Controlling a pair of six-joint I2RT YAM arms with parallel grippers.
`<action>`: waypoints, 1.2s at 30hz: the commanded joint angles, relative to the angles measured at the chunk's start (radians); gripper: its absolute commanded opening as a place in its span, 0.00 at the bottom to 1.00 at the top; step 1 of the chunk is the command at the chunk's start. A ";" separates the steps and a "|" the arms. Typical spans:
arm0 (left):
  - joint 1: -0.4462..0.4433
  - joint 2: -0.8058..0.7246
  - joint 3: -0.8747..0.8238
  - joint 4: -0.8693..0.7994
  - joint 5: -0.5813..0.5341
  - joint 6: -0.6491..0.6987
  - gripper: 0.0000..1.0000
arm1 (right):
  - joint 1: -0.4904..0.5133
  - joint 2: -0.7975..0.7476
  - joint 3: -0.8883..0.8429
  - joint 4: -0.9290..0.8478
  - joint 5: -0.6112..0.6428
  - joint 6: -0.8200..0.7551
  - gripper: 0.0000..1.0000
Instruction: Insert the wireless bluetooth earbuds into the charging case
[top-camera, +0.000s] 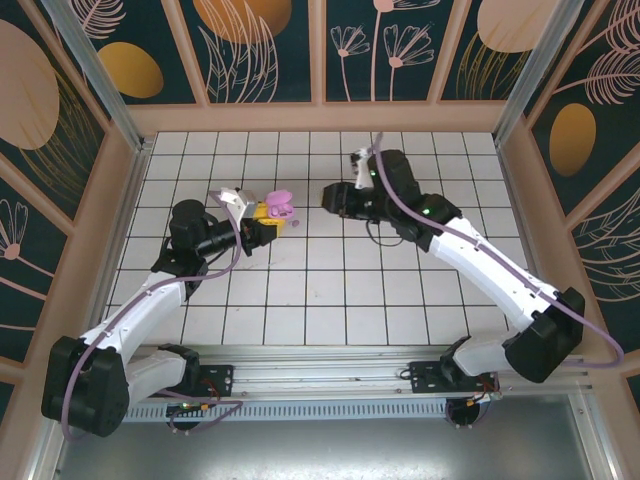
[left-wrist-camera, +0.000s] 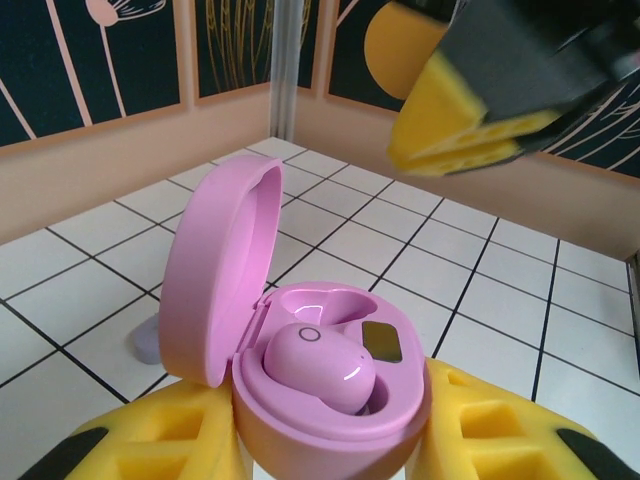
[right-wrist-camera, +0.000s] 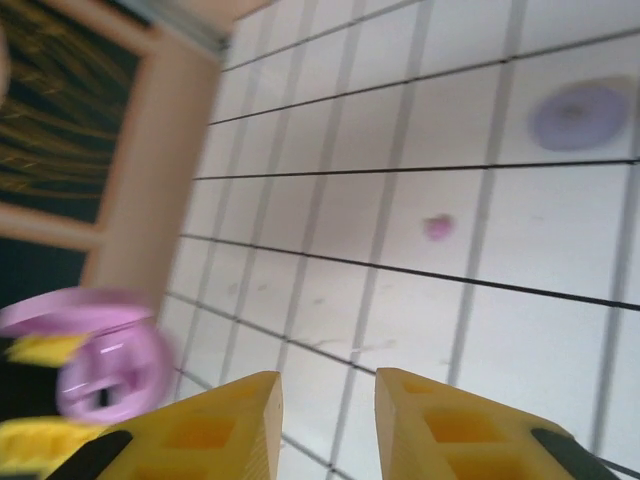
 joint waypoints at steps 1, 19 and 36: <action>0.000 -0.021 -0.017 0.001 -0.001 0.003 0.00 | -0.012 0.068 -0.033 0.062 -0.044 0.028 0.29; 0.000 -0.107 -0.030 -0.064 -0.030 0.035 0.00 | 0.096 0.704 0.289 0.111 -0.058 0.184 0.25; 0.000 -0.129 -0.049 -0.068 -0.025 0.054 0.00 | 0.100 0.867 0.462 0.040 0.036 0.227 0.31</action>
